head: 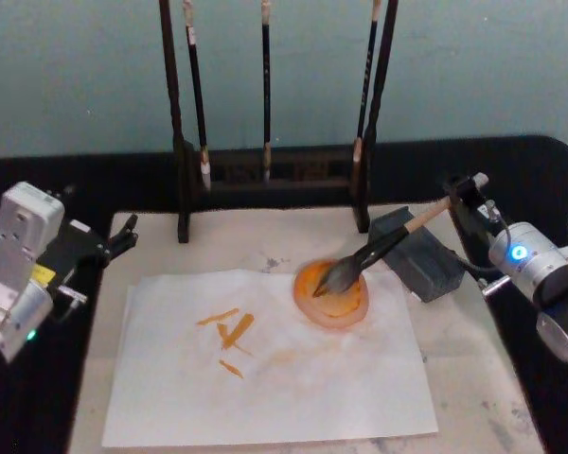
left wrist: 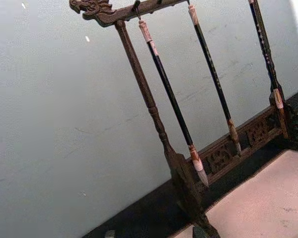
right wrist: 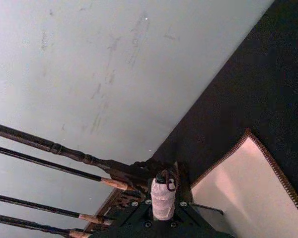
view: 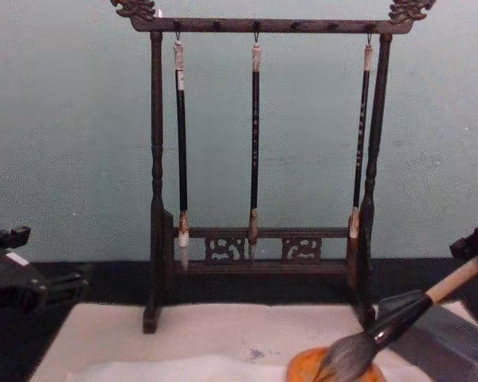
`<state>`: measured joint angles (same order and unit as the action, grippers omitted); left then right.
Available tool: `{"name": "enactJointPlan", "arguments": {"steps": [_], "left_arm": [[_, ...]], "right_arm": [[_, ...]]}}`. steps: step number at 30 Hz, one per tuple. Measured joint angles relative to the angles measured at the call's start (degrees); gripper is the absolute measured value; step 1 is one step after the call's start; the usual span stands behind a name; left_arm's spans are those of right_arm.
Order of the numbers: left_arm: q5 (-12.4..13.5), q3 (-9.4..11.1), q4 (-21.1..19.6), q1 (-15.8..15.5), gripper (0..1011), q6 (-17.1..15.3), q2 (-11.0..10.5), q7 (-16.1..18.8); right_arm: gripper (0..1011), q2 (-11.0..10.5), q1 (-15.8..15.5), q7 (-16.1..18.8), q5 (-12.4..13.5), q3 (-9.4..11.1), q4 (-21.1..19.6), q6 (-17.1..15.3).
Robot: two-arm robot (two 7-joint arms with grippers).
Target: Pick up the brush from the inkstone, write on the paper, then place the brush back to its original position.
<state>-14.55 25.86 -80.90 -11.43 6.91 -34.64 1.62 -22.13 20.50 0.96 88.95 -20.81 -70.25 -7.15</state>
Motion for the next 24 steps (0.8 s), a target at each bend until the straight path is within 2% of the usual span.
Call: {"name": "enactJointPlan", "arguments": {"steps": [24], "left_arm": [[0.00,0.00,0.00,0.00,1010,0.00,0.00,0.00]], "right_arm": [[0,-0.62,-0.04,-2.29,1.78,-1.93,0.17,3.33]]}}
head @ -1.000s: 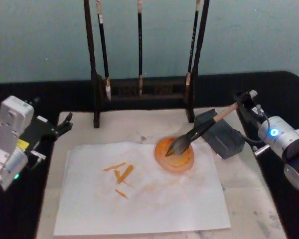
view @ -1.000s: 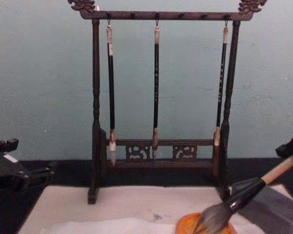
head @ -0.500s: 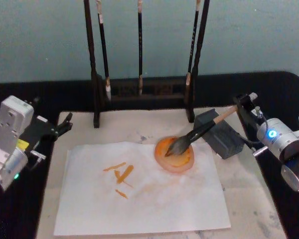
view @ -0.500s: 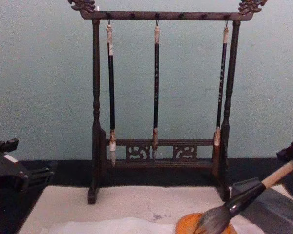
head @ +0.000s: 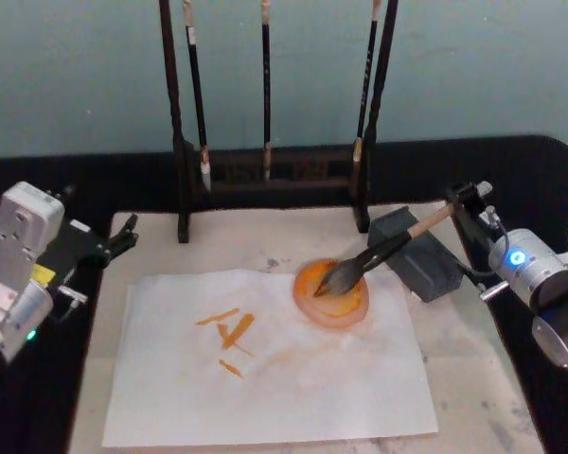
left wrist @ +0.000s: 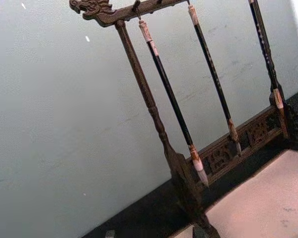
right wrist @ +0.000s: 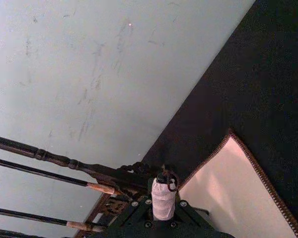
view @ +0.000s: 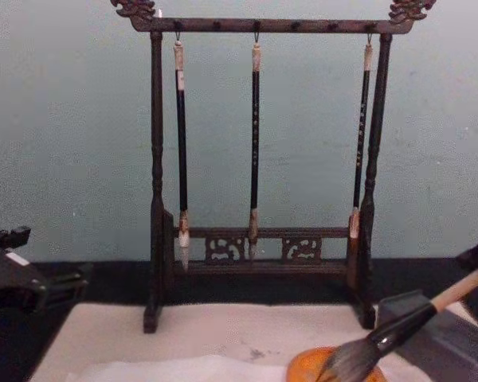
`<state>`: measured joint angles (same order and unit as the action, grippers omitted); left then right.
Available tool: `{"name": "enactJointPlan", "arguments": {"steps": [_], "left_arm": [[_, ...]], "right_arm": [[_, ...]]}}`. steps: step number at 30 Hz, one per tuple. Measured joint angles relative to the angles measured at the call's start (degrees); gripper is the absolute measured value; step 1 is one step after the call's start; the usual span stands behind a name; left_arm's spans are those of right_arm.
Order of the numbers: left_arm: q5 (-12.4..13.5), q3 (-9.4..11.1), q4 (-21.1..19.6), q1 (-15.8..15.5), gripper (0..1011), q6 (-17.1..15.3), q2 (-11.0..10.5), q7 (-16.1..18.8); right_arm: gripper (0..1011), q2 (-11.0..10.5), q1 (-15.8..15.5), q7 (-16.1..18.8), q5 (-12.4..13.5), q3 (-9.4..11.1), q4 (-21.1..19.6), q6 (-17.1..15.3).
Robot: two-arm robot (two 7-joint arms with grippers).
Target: Pick up the brush from the inkstone, write on the paper, then place the brush back to its original position.
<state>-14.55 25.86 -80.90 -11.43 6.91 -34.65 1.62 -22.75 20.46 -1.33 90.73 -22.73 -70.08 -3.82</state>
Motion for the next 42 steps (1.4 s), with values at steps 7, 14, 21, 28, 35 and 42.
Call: {"name": "enactJointPlan", "arguments": {"steps": [7,14,21,28,35,42], "left_arm": [[0.00,0.00,0.00,0.00,1010,0.00,0.00,0.00],[0.00,0.00,0.00,0.00,1009,0.00,0.00,0.00],[0.00,0.00,0.00,0.00,1010,0.00,0.00,0.00],[0.00,0.00,0.00,0.00,1010,0.00,0.00,0.00],[0.00,0.00,0.00,0.00,1010,0.00,0.00,0.00],[0.00,0.00,0.00,0.00,1010,0.00,0.00,0.00]], "right_arm": [[0,-0.18,0.01,-0.02,-0.19,-0.37,-0.12,0.34],[0,-0.12,0.02,-0.02,-0.23,-0.25,-0.12,0.30],[178,-0.08,0.03,-0.01,-0.23,-0.20,-0.11,0.23],[370,-0.06,0.02,0.02,-0.23,-0.16,-0.08,0.18],[627,-0.05,0.03,0.03,-0.23,-0.12,-0.07,0.15],[806,-0.05,0.02,0.03,-0.23,-0.11,-0.07,0.13]]}}
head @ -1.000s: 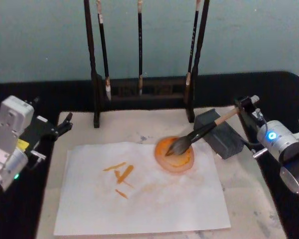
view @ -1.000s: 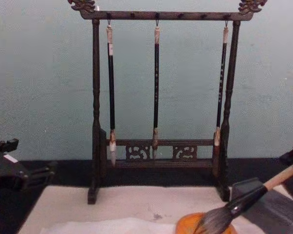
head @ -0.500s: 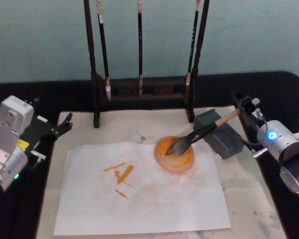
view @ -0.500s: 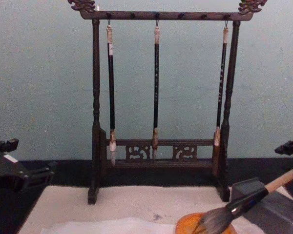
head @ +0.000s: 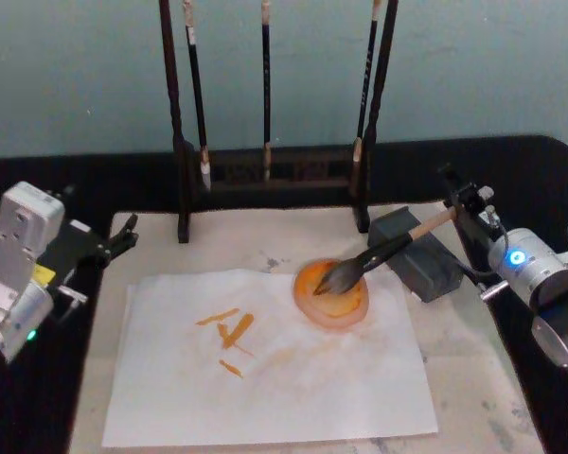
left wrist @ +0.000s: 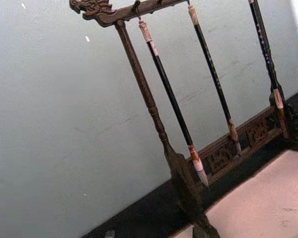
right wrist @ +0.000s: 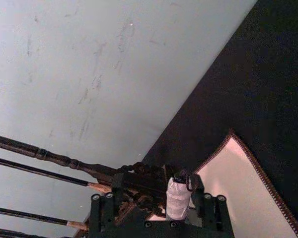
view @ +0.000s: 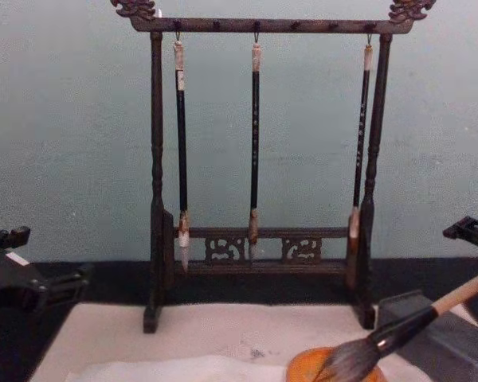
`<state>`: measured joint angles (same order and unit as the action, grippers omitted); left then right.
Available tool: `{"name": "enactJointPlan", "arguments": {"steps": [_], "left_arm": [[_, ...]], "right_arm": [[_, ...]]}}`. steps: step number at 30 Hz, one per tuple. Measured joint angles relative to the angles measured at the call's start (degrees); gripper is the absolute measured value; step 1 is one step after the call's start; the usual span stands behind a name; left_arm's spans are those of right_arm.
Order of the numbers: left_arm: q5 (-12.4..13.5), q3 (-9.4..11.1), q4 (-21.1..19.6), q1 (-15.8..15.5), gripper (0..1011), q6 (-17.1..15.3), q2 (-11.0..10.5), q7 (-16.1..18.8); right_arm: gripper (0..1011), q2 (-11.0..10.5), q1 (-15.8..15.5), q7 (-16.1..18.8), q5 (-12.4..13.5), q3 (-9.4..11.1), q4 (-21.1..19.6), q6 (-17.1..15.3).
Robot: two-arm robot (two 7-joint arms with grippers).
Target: Pick up the brush from the inkstone, write on the paper, then place the brush back to its original position.
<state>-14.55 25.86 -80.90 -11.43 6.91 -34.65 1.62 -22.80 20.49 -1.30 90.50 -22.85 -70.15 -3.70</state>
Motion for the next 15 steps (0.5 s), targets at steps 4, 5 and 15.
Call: {"name": "enactJointPlan", "arguments": {"steps": [4,5,15], "left_arm": [[0.00,0.00,0.00,0.00,1010,0.00,0.00,0.00],[0.00,0.00,0.00,0.00,1010,0.00,0.00,0.00],[0.00,0.00,0.00,0.00,1010,0.00,0.00,0.00]], "right_arm": [[944,0.00,0.00,0.00,0.00,0.00,0.00,-0.02],[959,0.00,0.00,0.00,0.00,0.00,0.00,-0.02],[1000,-1.90,-1.62,2.88,0.95,-0.49,-1.56,-1.28]]}}
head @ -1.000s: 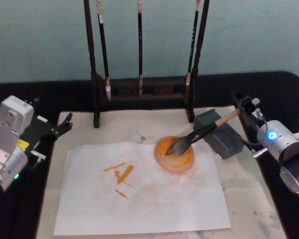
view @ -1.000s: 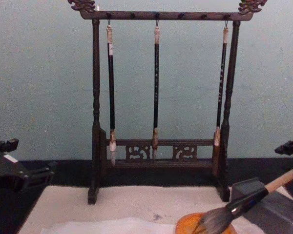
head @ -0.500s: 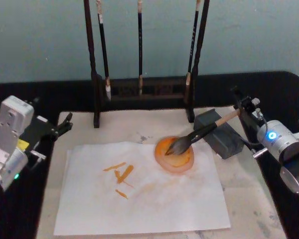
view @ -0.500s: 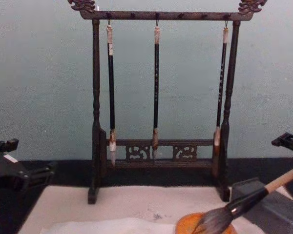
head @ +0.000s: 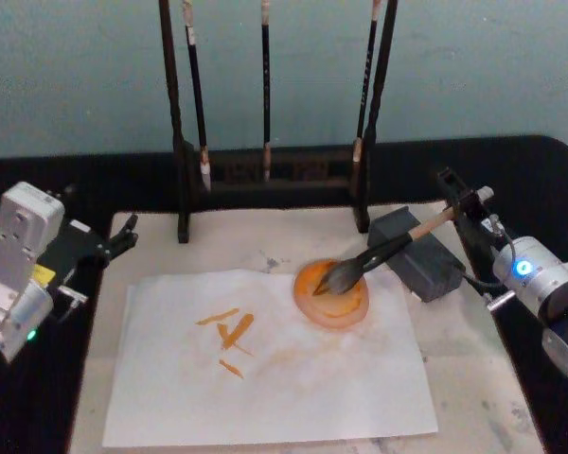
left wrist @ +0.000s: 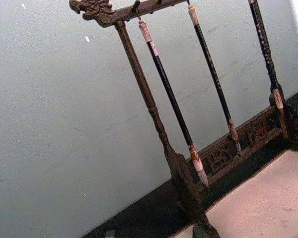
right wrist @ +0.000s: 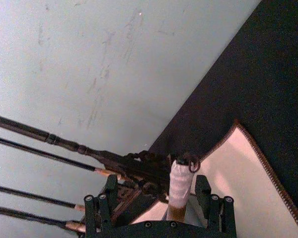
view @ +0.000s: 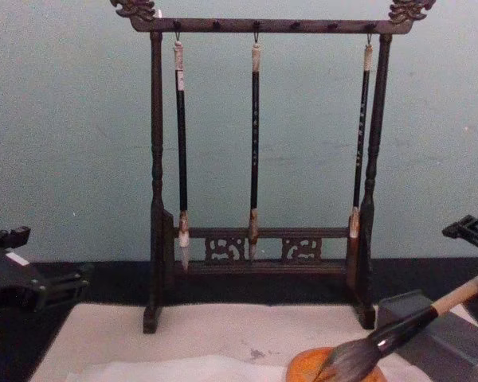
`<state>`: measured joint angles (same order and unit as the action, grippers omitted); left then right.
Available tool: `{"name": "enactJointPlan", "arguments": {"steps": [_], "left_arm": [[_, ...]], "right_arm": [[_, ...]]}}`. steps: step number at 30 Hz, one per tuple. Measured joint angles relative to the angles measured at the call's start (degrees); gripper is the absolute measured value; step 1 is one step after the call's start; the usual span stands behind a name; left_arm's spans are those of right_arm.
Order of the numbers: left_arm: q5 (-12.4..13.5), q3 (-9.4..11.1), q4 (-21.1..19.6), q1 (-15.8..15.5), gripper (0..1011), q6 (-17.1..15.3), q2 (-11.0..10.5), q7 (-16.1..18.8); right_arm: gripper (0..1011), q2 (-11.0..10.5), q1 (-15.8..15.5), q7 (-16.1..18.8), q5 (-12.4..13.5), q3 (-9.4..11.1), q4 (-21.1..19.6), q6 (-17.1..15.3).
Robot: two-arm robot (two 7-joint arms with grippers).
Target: Pick up the brush from the inkstone, write on the paper, then place the brush back to its original position.
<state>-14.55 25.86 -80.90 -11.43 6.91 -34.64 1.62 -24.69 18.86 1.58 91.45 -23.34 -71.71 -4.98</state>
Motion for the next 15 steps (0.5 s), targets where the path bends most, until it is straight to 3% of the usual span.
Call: {"name": "enactJointPlan", "arguments": {"steps": [15], "left_arm": [[0.00,0.00,0.00,0.00,1010,0.00,0.00,0.00]], "right_arm": [[1000,-3.32,-4.30,0.87,4.39,0.31,-4.72,-0.38]]}}
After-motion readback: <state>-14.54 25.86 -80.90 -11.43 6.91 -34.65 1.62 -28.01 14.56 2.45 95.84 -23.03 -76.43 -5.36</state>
